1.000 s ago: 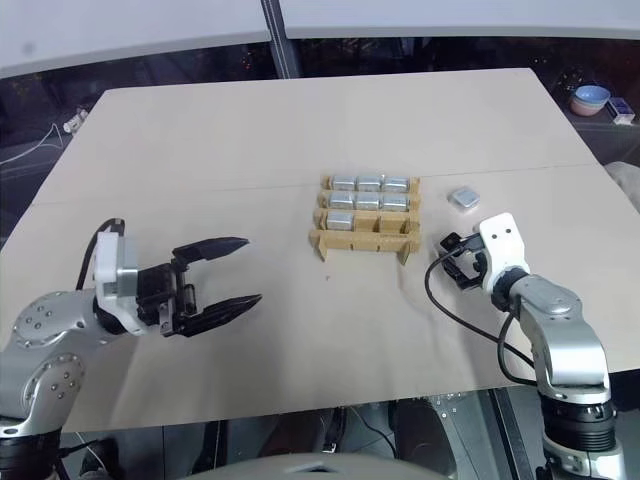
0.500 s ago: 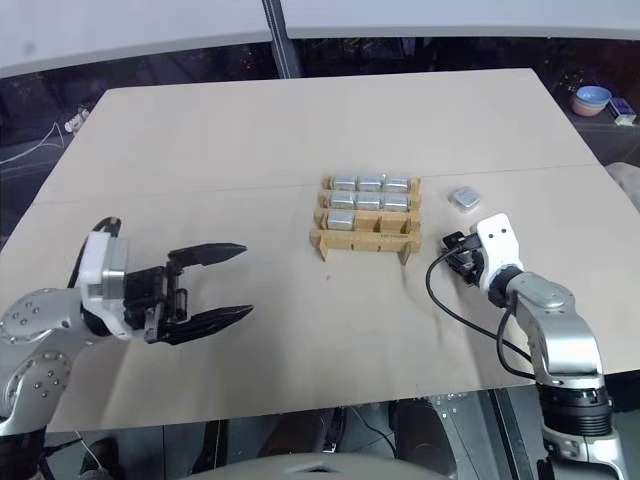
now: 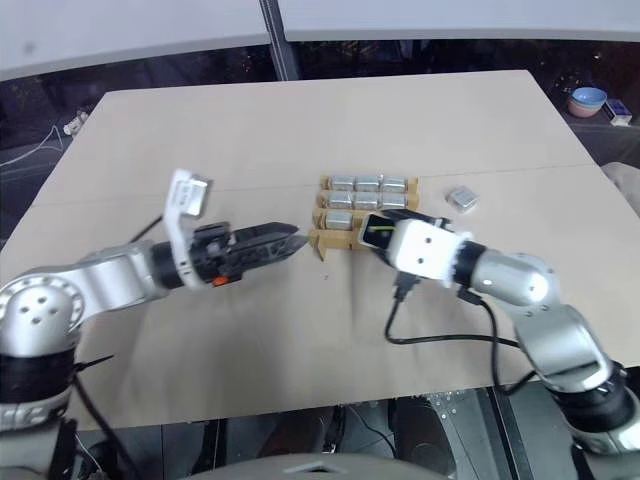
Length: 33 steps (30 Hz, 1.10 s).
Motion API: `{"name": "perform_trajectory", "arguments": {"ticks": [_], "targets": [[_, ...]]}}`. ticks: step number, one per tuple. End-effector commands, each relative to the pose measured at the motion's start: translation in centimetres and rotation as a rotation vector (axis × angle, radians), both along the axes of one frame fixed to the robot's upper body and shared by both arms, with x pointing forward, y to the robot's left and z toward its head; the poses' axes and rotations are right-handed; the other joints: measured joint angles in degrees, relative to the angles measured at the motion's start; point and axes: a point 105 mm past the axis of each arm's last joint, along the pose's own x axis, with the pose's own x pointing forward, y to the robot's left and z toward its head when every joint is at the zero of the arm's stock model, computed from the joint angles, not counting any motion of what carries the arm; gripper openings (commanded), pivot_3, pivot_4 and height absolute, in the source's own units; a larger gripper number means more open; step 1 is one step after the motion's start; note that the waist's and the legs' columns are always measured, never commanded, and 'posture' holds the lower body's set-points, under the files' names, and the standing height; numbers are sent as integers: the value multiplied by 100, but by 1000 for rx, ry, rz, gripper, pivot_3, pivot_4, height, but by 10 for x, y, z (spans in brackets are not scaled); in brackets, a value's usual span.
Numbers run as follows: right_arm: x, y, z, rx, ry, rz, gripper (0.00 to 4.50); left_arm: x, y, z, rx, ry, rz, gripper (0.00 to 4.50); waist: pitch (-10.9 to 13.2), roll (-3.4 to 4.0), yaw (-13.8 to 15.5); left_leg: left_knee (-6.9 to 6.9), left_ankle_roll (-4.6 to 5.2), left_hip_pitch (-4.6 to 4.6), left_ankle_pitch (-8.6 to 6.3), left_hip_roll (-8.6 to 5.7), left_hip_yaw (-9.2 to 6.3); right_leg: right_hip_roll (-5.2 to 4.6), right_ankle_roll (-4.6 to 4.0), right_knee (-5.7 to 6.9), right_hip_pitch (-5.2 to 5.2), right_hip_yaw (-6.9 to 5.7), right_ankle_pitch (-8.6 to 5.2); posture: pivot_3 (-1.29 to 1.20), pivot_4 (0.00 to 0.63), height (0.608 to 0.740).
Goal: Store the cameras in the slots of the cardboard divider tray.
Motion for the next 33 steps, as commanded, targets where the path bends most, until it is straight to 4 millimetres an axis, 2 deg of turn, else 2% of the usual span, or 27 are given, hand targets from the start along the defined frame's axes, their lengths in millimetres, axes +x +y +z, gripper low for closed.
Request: {"name": "perform_trajectory", "arguments": {"ticks": [1, 8, 11, 17, 18, 19, 20, 22, 23, 24, 25, 28, 31, 33], "targets": [[-8, 20, 8, -12, -74, 95, 1928, 3, -17, 8, -52, 64, -18, 4500, -1, -6, 17, 1, 0, -6, 0, -2, -2, -1, 0, -4, -3, -1, 0, 0, 150, 740], [-12, 34, 23, 16, -115, 150, 1928, 7, -23, 11, -58, 86, -13, 4500, -3, -9, 0, 4, -3, -14, 2, -8, -3, -2, -1, 0, -14, 0, 0, 0, 150, 740], [-12, 35, 29, 37, -119, 147, 1928, 7, -24, 9, -50, 89, -13, 3725, -3, -9, 4, 4, -6, -15, 4, -7, -4, -2, -1, 1, -14, 0, 0, 0, 150, 740], [-14, 34, 31, 42, -121, 148, 1928, 10, -25, 9, -60, 95, -14, 1018, -3, -10, 18, 6, -5, -17, 4, -9, -6, -3, -1, 0, -14, -2, 0, 0, 150, 740], [-15, 34, 31, 50, -94, 155, 1928, 10, -25, 10, -64, 92, -18, 829, -4, -10, 16, 6, -5, -17, 4, -9, -5, -3, -1, 0, -14, -1, 0, 0, 150, 740], [-15, 33, 31, 60, -79, 156, 1928, 10, -26, 11, -65, 88, -23, 829, -4, -10, 15, 5, -5, -16, 4, -9, -5, -3, -1, 0, -14, -1, 0, 0, 150, 740], [-15, 33, 32, 70, -72, 155, 2995, 10, -26, 12, -64, 85, -27, 826, -4, -10, 15, 5, -5, -16, 4, -9, -5, -3, -1, 1, -14, -1, 0, 0, 150, 740], [-15, 31, 31, 77, -59, 144, 3809, 10, -26, 14, -58, 58, -39, 729, -4, -10, 6, 5, -5, -16, 4, -9, -5, -3, -1, 1, -14, -1, 0, 0, 150, 740], [-14, 26, 29, 80, -45, 115, 4318, 13, -26, 16, -49, 27, -32, 729, -4, -10, 4, 5, -5, -16, 4, -9, -5, -2, -1, 1, -15, -1, 0, 0, 150, 740], [-13, 22, 27, 83, -35, 95, 4475, 15, -25, 18, -41, 5, -27, 729, -4, -10, 10, 5, -5, -16, 4, -9, -5, -3, -1, 1, -15, 0, 0, 0, 150, 740], [-12, 13, 26, 112, -2, 55, 4475, 21, -24, 21, -25, -38, -10, 729, -5, -11, 33, 5, -5, -17, 4, -9, -6, -2, -1, 1, -15, -2, 0, 0, 150, 740], [-14, -22, 32, 374, 147, -86, 4475, 40, -25, 28, 74, -205, -2, 729, -8, -17, 109, 7, -5, -21, 4, -11, -11, -4, -1, -2, -13, -8, 0, 0, 150, 740], [-30, -57, 28, 437, 258, -121, 4475, 53, -36, 26, 188, -379, -104, 729, -9, -15, 176, 4, -5, -22, 4, -18, -11, -8, -1, -4, -12, -7, 0, 0, 150, 740], [-32, -81, 33, 472, 277, -154, 4475, 63, -45, 24, 248, -469, -182, 729, -9, -15, 170, 3, -4, -21, 4, -22, -10, -10, -1, -8, -9, -7, 0, 0, 150, 740]]}}
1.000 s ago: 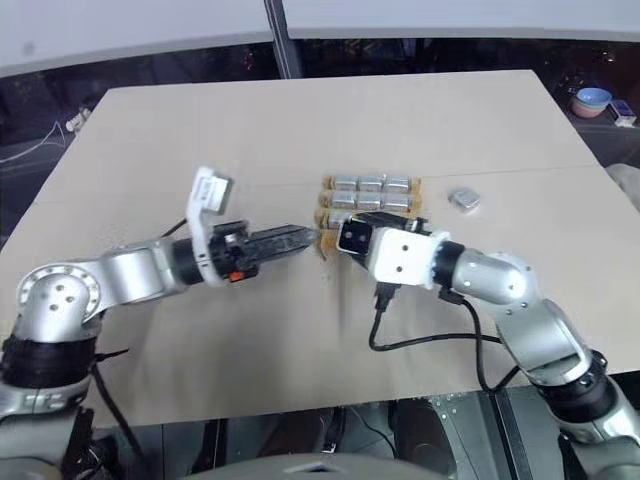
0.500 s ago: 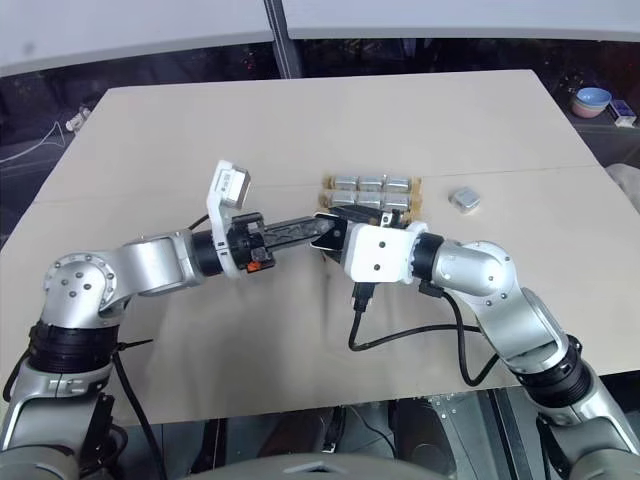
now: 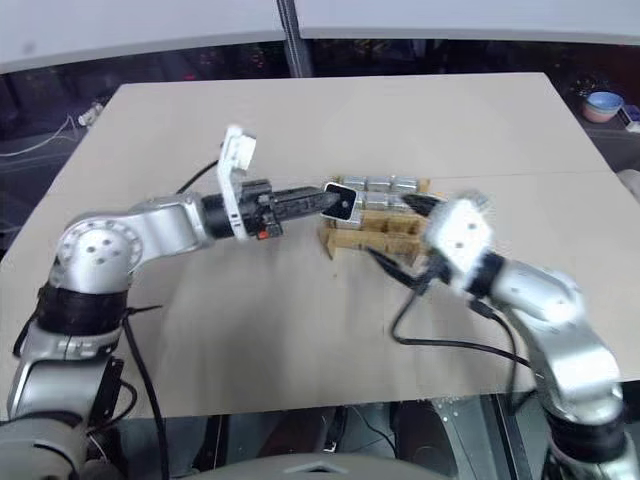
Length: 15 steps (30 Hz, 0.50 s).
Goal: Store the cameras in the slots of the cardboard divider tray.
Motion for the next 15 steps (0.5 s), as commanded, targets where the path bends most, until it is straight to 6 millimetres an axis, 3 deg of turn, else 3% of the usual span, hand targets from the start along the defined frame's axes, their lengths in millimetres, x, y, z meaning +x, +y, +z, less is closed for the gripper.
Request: {"name": "perform_trajectory", "arguments": {"ticks": [1, 6, 15], "targets": [[-11, -30, 25, 52, -33, -6, 4475, 12, -13, -3, 102, -150, -138, 729, 0, 0, -23, 0, 0, 2, 0, -1, 1, 0, 0, 0, 1, 2, 0, 0, 150, 740], [-7, -61, 38, 59, -10, 11, 4475, 38, -21, -7, 203, -204, -217, 729, 1, -1, -117, -6, 1, 7, 1, 8, 10, 9, 0, 9, -1, 7, 0, 0, 150, 740], [-18, -80, 32, -119, 30, 85, 4475, 54, -28, -15, 337, -203, -291, 729, 5, -8, -165, 0, 10, -11, -4, 8, 9, 5, 2, 5, -7, 6, -1, 0, 150, 740]]}}
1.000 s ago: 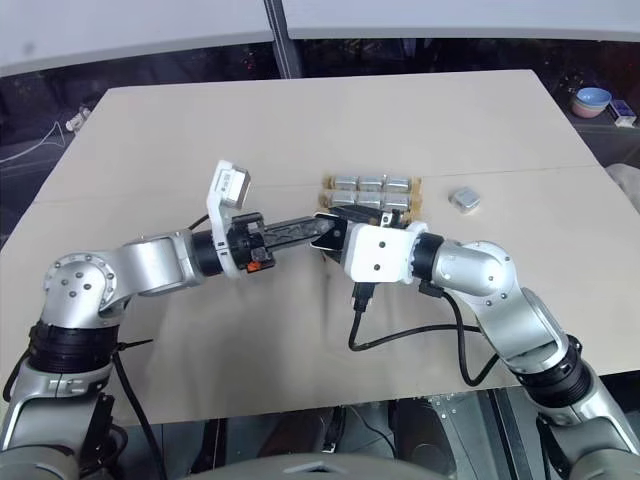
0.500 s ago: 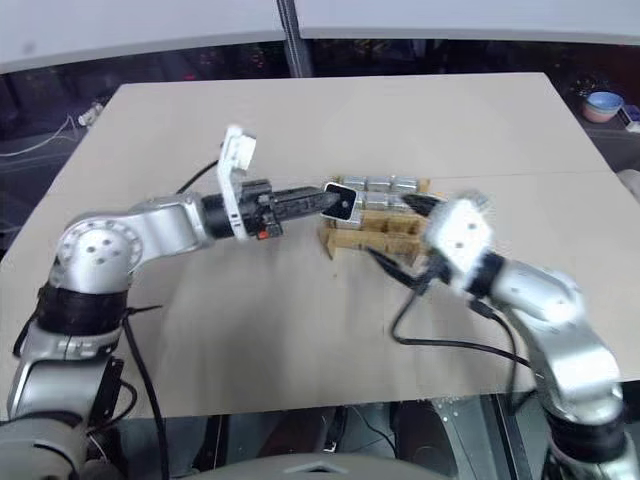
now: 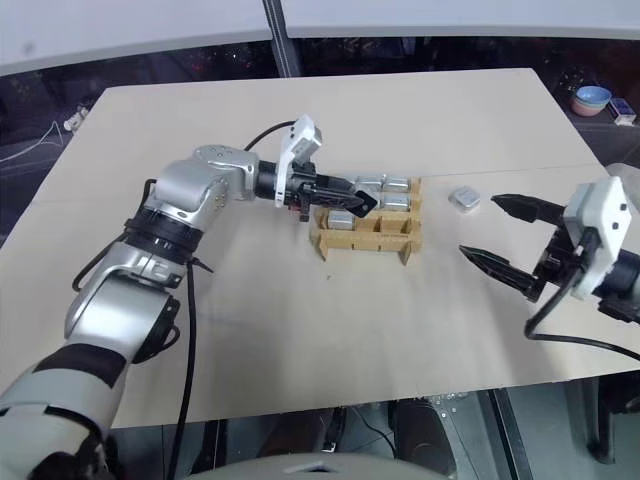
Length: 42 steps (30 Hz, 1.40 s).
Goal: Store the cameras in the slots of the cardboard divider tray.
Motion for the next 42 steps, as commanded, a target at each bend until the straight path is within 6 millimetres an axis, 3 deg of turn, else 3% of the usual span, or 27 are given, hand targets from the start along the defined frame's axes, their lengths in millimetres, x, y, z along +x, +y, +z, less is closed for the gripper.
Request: {"name": "perform_trajectory", "arguments": {"ticks": [1, 17, 27, 29, 30, 35, 38, 42], "targets": [[-8, -5, 13, -53, -68, 33, 4475, 2, -5, 10, 44, -60, -51, 729, 1, -1, 3, 2, 0, 0, 0, 0, 0, 0, 0, 1, 0, -1, 0, 0, 150, 740], [-7, 2, 11, -57, -94, 61, 4475, 25, -1, -22, 380, -265, -130, 729, 1, -4, -4, 6, -1, 3, 0, 2, 0, 1, 1, 8, 1, 2, 0, 0, 150, 740], [-3, 2, 7, -65, -79, 63, 4475, 25, -6, -21, 506, -309, -229, 729, 1, -8, -29, 12, 0, 11, 0, 5, 3, 5, 2, 15, 7, 3, 1, 0, 150, 740], [-2, 2, 6, -59, -71, 48, 4500, 26, -13, -16, 478, -332, -218, 1808, 1, -8, -29, 12, 0, 10, 0, 5, 6, 5, 2, 15, 7, 5, 1, 0, 150, 740], [0, 2, 4, -60, -67, 35, 4500, 27, -17, -12, 461, -343, -215, 2122, 1, -8, -27, 12, 0, 10, 0, 5, 6, 5, 2, 15, 6, 5, 1, 0, 150, 740], [21, -9, -3, -89, -102, -170, 4500, 12, -22, 32, 283, -356, -244, 4344, 6, -15, 2, 22, 0, -15, 0, 4, 1, 3, 2, 17, -13, 0, 1, 0, 150, 740], [38, -9, -14, -110, -58, -283, 4500, -11, -12, 54, 129, -382, -216, 4344, 2, -7, -48, 23, -1, -26, 0, 6, 4, 2, 2, 20, -31, 9, 1, 0, 150, 740], [74, -18, -38, -178, -5, -458, 4500, -63, 12, 47, -111, -364, -160, 4344, -14, 16, -151, -3, -2, -6, 1, 10, 13, 4, 1, 17, -30, 26, 1, 0, 150, 740]]}}
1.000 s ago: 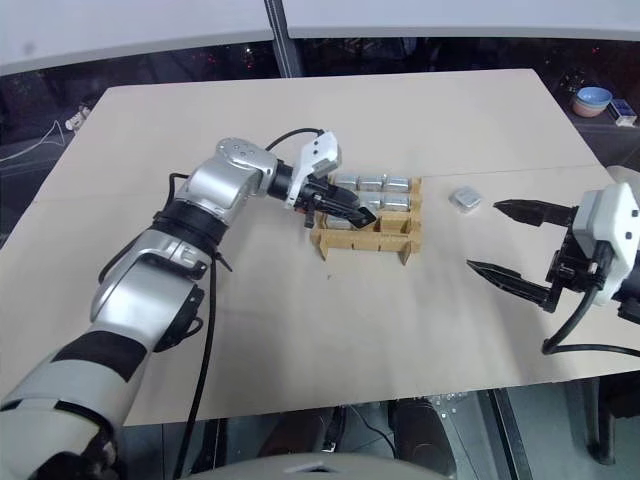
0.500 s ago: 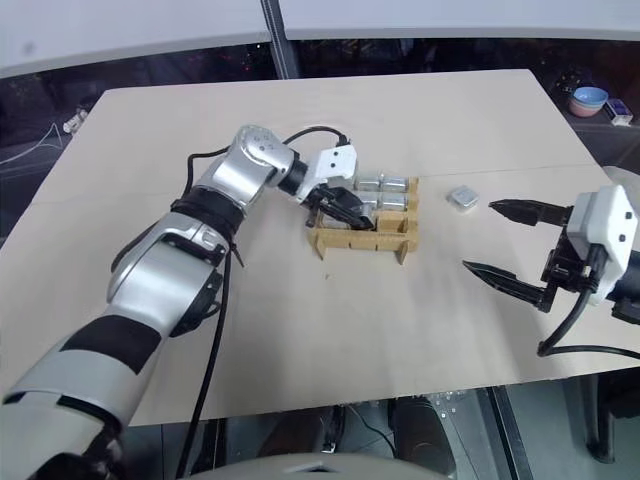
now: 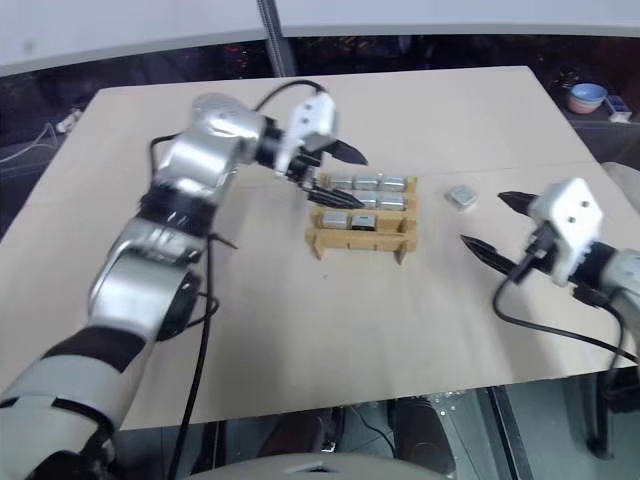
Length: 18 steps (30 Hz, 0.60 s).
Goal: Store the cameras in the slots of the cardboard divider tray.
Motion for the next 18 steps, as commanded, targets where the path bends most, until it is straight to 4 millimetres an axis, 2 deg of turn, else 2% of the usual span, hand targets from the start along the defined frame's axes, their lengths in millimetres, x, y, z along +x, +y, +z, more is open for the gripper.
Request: {"name": "perform_trajectory", "arguments": {"ticks": [1, 3, 5, 12, 18], "targets": [[21, -6, -8, 2, 12, -93, 4500, -33, 11, 9, -147, 85, 38, 4344, 2, -2, 20, 4, -1, -2, 1, 0, -4, 1, 0, 2, 0, -6, 0, 0, 150, 740], [40, -6, -9, 47, 21, -109, 4500, -52, 31, -2, -241, 142, 86, 4430, 1, -1, 17, 14, -3, -4, 2, 0, -7, 2, -1, 9, 1, -10, 0, 0, 150, 740], [56, -6, -11, 75, 27, -115, 4500, -59, 48, -6, -311, 114, 196, 4430, 1, -2, 15, 16, -2, 2, 1, -2, 0, 0, -1, 9, 6, -5, 1, 0, 150, 740], [100, -7, -26, 87, 46, -151, 4500, -84, 73, -27, -328, 115, 329, 4430, -1, -7, 139, 10, -3, 6, 2, -2, -1, -1, -1, 0, 13, -11, 1, 0, 150, 740], [119, -10, -43, 57, 88, -174, 4500, -96, 83, -29, -356, 115, 386, 4430, -1, -6, 149, 10, -3, 2, 1, -4, -6, -3, -2, -6, 13, -17, 1, 0, 150, 740]]}}
